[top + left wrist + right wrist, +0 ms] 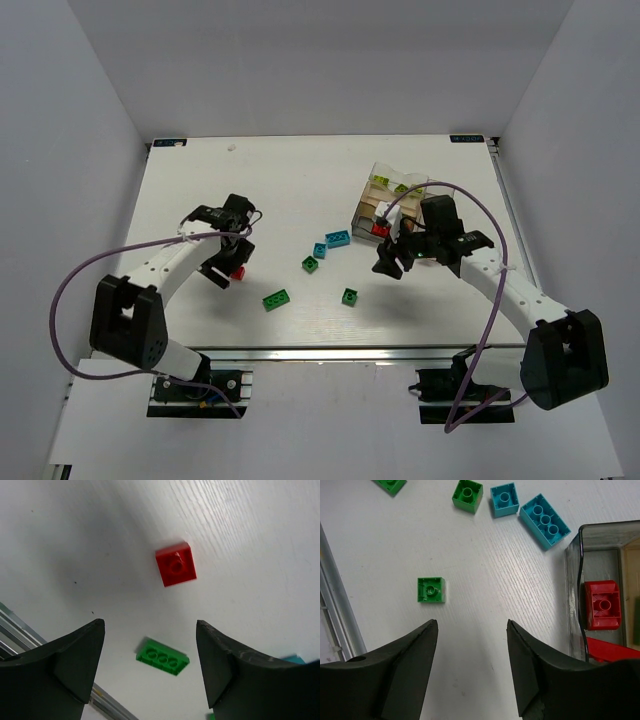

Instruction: Sort the legos into containers by color

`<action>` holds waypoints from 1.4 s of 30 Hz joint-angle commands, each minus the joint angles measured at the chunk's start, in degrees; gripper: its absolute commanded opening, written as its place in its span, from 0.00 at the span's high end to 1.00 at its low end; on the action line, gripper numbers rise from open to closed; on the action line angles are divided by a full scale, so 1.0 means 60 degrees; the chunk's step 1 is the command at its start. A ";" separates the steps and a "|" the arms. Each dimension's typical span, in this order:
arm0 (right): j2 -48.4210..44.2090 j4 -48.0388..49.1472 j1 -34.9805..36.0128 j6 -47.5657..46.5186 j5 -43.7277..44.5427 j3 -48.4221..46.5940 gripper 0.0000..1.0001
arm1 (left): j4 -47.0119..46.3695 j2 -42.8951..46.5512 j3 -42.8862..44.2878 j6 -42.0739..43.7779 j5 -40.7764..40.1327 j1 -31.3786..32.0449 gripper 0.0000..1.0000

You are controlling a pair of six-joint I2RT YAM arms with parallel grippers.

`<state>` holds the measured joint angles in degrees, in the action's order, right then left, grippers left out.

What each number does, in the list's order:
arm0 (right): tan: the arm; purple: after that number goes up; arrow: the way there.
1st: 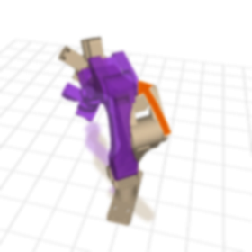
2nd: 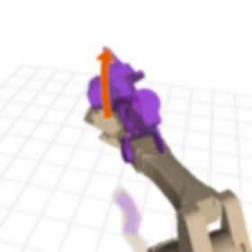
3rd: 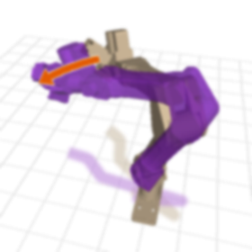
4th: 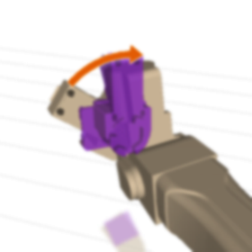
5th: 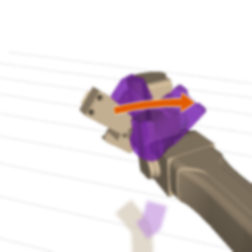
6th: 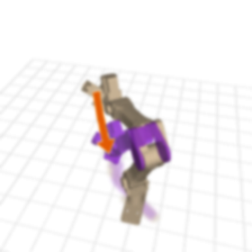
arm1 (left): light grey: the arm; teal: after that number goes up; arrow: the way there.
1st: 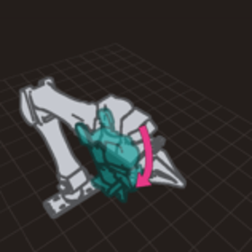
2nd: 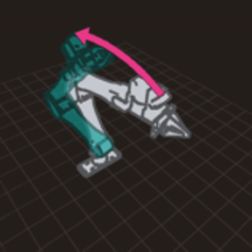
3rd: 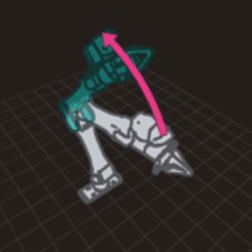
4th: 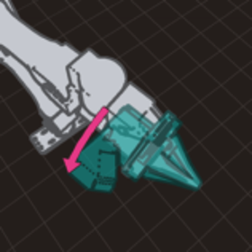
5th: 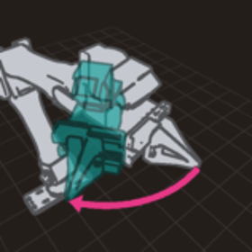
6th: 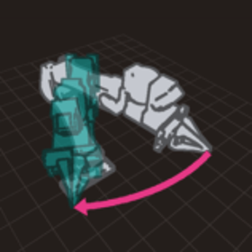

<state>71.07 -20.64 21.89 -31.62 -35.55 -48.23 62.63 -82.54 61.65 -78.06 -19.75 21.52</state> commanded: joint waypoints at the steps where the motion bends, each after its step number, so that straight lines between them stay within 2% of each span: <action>1: -0.0228 0.0350 0.0058 0.0128 0.0212 -0.0224 0.37 | 0.0241 -0.0275 0.0067 -0.0496 -0.0736 -0.0217 0.17; 8: -0.0389 0.0335 0.0028 0.0128 0.0300 -0.0151 0.37 | -0.1178 -0.1564 0.0067 0.0323 -0.0123 -0.0831 0.18; 15: -0.0404 0.0320 -0.0001 0.0098 0.0388 -0.0165 0.37 | -0.1897 -0.2371 0.0126 0.0749 0.0435 -0.1155 0.26; 18: -0.0404 0.0277 -0.0001 0.0098 0.0403 -0.0151 0.37 | -0.2016 -0.2517 0.0213 0.0910 0.0523 -0.1257 0.37; 19: -0.0404 0.0277 -0.0001 0.0084 0.0403 -0.0165 0.37 | -0.2001 -0.2546 0.0228 0.0940 0.0566 -0.1344 0.50; 23: -0.0419 0.0233 -0.0001 0.0040 0.0446 -0.0194 0.37 | -0.2146 -0.2401 0.0228 0.1290 0.0989 -0.1345 0.78; 27: -0.0463 0.0363 -0.0015 0.0185 0.0752 -0.0180 0.37 | -0.3111 -0.1991 0.0359 0.2825 0.2071 -0.1215 0.92; 28: -0.0477 0.0553 -0.0059 0.0723 0.0957 -0.0107 0.40 | -0.3419 -0.1888 0.0389 0.3816 0.2394 -0.1126 0.94; 29: -0.0463 0.0903 -0.0132 0.1047 0.1452 -0.0107 0.43 | -0.4350 -0.1670 0.0346 0.4333 0.2934 -0.1125 1.00; 30: -0.0434 0.1037 -0.0147 0.1326 0.1631 -0.0107 0.47 | -0.4997 -0.1508 0.0026 0.5238 0.4520 -0.1125 1.00; 31: -0.0390 0.1169 -0.0292 0.1836 0.1749 -0.0136 0.56 | -0.5816 -0.1333 -0.0238 0.5638 0.5348 -0.1125 1.00; 32: -0.0375 0.1228 -0.0323 0.2059 0.1910 -0.0150 0.62 | -0.7535 -0.1171 -0.0545 0.5845 0.6096 -0.1125 1.00; 33: -0.0346 0.1345 -0.0352 0.2235 0.1926 -0.0194 0.69 | -0.8452 -0.0880 -0.0838 0.5949 0.7539 -0.1125 1.00; 34: -0.0331 0.1375 -0.0410 0.2382 0.1926 -0.0195 0.82 | -0.9418 -0.0848 -0.1349 0.5892 0.8192 -0.1038 1.00; 35: -0.0316 0.1404 -0.0527 0.2616 0.1941 -0.0195 0.89 | -1.1081 -0.0876 -0.1470 0.5761 0.8677 -0.1038 1.00; 37: -0.0302 0.1463 -0.0601 0.2895 0.2087 -0.0195 1.00 | -1.1901 -0.1446 -0.1137 0.5584 0.9571 -0.0761 1.00; 42: -0.0316 0.1434 -0.0792 0.3087 0.2204 -0.0136 1.00 | -1.3176 -0.2881 0.0372 0.5861 1.0293 0.0161 1.00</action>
<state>69.73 -14.39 17.61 -15.46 -23.40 -48.23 -4.27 -98.10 59.40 -45.34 33.32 19.57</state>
